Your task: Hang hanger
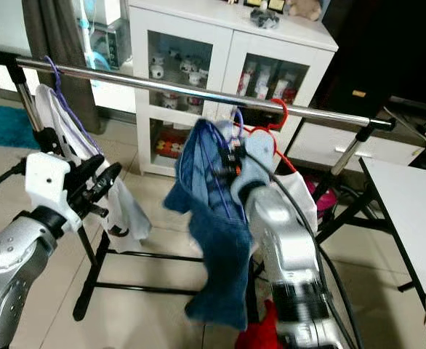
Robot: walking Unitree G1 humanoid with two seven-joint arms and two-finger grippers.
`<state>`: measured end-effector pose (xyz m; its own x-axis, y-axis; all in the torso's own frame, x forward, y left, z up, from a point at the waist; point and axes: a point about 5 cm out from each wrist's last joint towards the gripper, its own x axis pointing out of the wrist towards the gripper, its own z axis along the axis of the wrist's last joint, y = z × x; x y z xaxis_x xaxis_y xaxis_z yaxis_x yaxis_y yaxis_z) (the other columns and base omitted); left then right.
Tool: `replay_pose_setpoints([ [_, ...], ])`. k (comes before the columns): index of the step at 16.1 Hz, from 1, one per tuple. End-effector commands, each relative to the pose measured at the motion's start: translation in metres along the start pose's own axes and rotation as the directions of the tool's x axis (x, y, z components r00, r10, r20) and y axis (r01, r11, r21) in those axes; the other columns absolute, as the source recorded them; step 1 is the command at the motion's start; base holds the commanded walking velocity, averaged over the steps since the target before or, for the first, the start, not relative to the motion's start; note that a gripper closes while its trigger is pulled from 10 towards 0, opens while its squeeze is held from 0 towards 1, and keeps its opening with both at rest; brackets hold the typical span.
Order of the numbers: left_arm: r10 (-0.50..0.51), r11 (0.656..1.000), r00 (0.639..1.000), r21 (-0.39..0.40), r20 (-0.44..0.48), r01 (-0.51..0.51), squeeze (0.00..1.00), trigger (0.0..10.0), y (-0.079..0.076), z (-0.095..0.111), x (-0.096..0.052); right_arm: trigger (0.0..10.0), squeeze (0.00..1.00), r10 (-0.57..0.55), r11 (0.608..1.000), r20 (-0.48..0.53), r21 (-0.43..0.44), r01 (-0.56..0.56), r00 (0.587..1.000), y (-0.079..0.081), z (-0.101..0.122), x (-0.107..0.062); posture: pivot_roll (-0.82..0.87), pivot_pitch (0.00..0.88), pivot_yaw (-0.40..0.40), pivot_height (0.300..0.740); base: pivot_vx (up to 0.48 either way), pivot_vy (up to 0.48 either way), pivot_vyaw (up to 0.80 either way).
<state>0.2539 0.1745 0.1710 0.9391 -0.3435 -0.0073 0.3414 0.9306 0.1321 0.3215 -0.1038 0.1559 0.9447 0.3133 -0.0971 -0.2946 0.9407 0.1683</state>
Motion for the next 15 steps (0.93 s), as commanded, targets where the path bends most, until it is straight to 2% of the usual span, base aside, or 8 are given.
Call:
replay_pose_setpoints([
  [1,-0.028,1.0,1.0,0.007,-0.005,0.028,0.0,10.0,-0.003,0.0,0.002,10.0,0.0,-0.028,0.999,0.04,-0.016,0.029,0.999,-0.006,0.008,0.001,-0.06,0.0,-0.114,0.74,0.0,0.0,0.0],
  [3,-0.044,0.999,0.999,0.011,-0.007,0.044,0.0,10.0,-0.004,0.0,0.003,10.0,0.0,-0.043,0.999,0.025,-0.016,0.044,0.999,-0.008,0.012,0.015,-0.05,0.0,-0.107,0.74,0.0,0.0,0.0],
  [4,-0.057,0.998,0.998,0.015,-0.009,0.057,0.0,10.0,-0.003,0.001,0.004,10.0,0.0,-0.053,0.998,0.01,-0.017,0.053,0.999,-0.011,0.018,0.031,-0.05,0.0,-0.101,0.74,0.0,0.0,0.0],
  [9,-0.125,0.992,0.992,0.025,0.0,0.125,0.0,10.0,0.001,0.007,0.006,10.0,0.0,-0.065,0.998,-0.011,0.012,0.066,0.998,-0.011,0.042,0.069,-0.02,0.0,-0.071,0.74,0.0,0.0,0.0],
  [11,-0.154,0.988,0.988,0.021,0.003,0.154,0.0,10.0,0.0,0.009,0.007,10.0,0.0,-0.066,0.998,-0.044,0.001,0.066,0.997,-0.009,0.043,0.075,-0.01,0.0,-0.068,0.74,0.0,0.0,0.0],
  [13,-0.232,0.973,0.972,-0.006,0.022,0.232,0.0,10.0,-0.003,0.015,0.008,10.0,0.0,-0.08,0.997,-0.117,-0.013,0.079,0.99,-0.006,0.044,0.082,0.0,0.0,-0.065,0.74,0.0,0.0,0.0],
  [15,-0.324,0.946,0.946,-0.019,0.032,0.324,0.0,10.0,-0.006,0.021,0.008,10.0,0.0,-0.098,0.995,-0.157,0.01,0.101,0.983,-0.006,0.044,0.086,0.01,0.0,-0.06,0.74,0.0,0.0,0.0],
])
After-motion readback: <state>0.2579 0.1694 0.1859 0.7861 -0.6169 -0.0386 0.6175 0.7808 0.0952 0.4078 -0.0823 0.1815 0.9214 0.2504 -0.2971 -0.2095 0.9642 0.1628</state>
